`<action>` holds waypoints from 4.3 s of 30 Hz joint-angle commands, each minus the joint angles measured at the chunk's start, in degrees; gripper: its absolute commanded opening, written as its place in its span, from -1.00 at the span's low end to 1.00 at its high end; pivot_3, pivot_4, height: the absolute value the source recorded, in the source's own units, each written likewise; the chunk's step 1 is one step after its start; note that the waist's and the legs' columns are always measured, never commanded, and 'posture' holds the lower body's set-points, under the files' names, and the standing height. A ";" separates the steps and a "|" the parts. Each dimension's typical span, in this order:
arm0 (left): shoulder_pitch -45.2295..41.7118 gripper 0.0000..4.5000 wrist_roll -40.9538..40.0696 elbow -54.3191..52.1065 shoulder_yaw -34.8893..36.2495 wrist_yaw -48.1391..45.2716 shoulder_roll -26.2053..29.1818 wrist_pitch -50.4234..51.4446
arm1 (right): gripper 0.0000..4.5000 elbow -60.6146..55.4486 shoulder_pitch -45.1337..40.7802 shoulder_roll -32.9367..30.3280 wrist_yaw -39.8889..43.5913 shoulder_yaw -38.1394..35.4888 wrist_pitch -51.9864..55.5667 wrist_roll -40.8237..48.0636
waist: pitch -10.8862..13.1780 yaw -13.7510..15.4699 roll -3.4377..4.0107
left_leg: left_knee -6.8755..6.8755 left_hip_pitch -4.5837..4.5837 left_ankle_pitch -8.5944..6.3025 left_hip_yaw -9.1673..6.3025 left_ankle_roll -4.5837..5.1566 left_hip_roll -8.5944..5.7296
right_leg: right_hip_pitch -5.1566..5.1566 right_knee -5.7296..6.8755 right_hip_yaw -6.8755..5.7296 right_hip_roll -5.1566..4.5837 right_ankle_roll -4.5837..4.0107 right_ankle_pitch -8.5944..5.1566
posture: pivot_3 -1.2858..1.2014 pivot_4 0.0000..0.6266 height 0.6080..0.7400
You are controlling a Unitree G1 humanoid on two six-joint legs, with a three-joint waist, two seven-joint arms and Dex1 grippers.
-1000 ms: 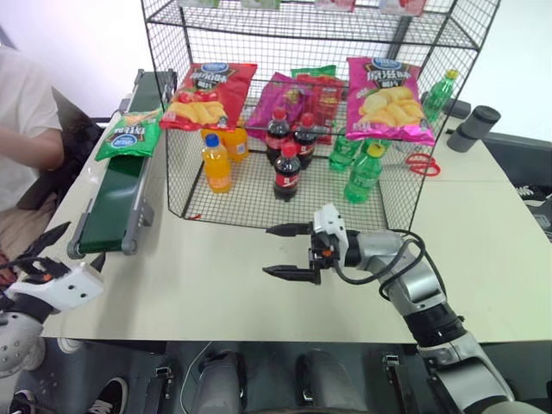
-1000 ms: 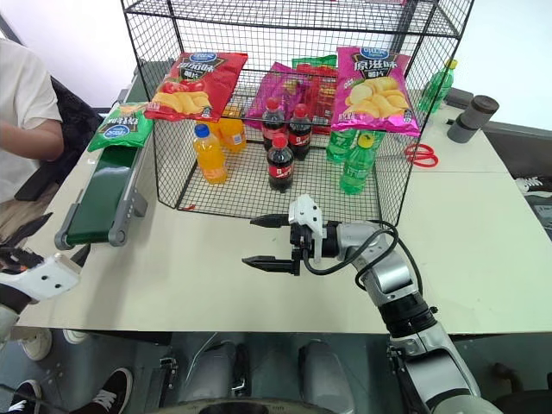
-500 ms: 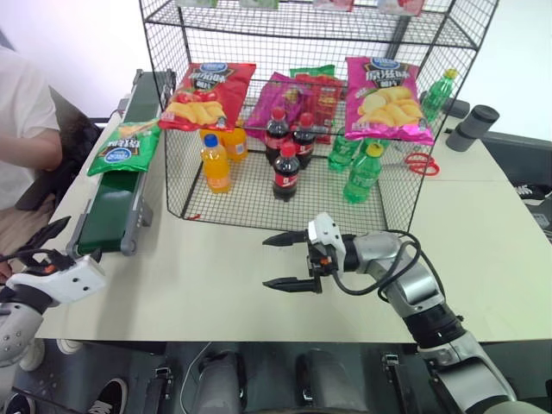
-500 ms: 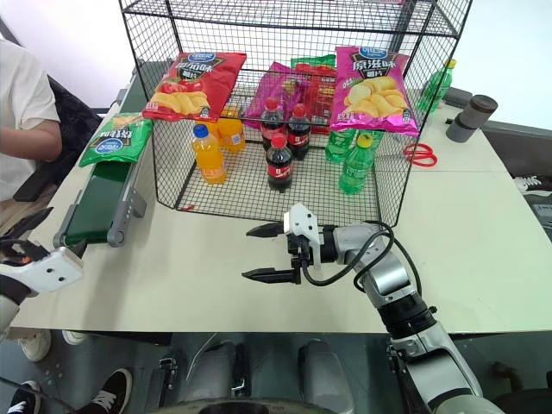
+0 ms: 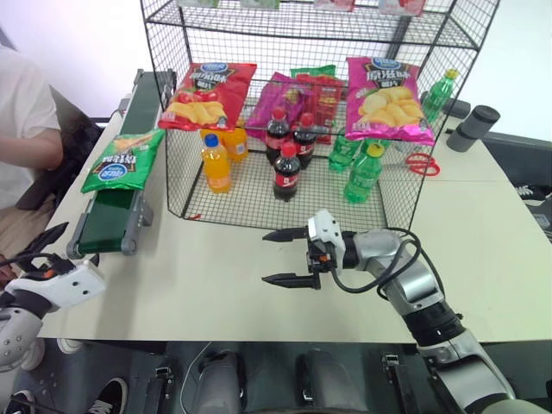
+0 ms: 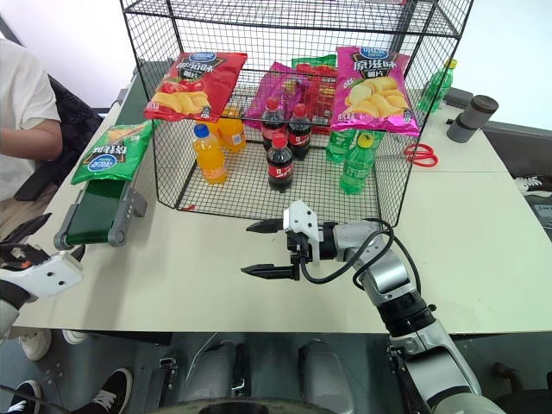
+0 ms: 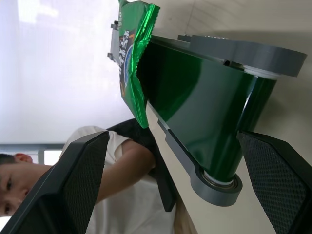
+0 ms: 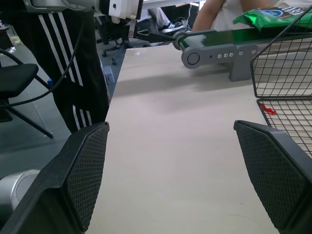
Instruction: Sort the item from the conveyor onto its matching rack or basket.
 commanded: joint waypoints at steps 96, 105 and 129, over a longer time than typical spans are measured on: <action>-34.09 -0.98 -116.93 -16.01 -15.92 -43.33 6.52 70.36 | 1.00 -16.77 6.94 -19.23 -3.33 -31.98 39.69 46.17 | 0.11 0.24 0.18 | 0.03 0.23 0.02 -0.21 -0.02 -0.19 | 0.33 -0.06 0.10 0.27 0.00 -0.02 | 0.03 -0.52 1.00; -38.90 -0.98 -113.07 -12.77 -18.90 -46.58 1.84 78.14 | 1.00 -23.88 6.53 -16.45 -7.88 -27.16 43.39 51.72 | 0.11 0.23 0.17 | 0.03 0.00 0.02 -0.23 -0.02 -0.19 | 0.12 -0.07 0.10 0.28 0.01 -0.02 | 0.03 -0.52 1.00; -38.26 -0.75 -99.74 -10.70 -15.85 -47.53 -3.47 76.47 | -1.00 -22.44 5.49 -17.23 -6.15 -21.12 44.97 48.48 | 0.12 0.31 0.16 | 0.05 -0.06 0.02 -0.26 -0.02 -0.20 | 0.07 -0.08 0.10 0.24 0.00 -0.02 | 0.03 -0.52 1.00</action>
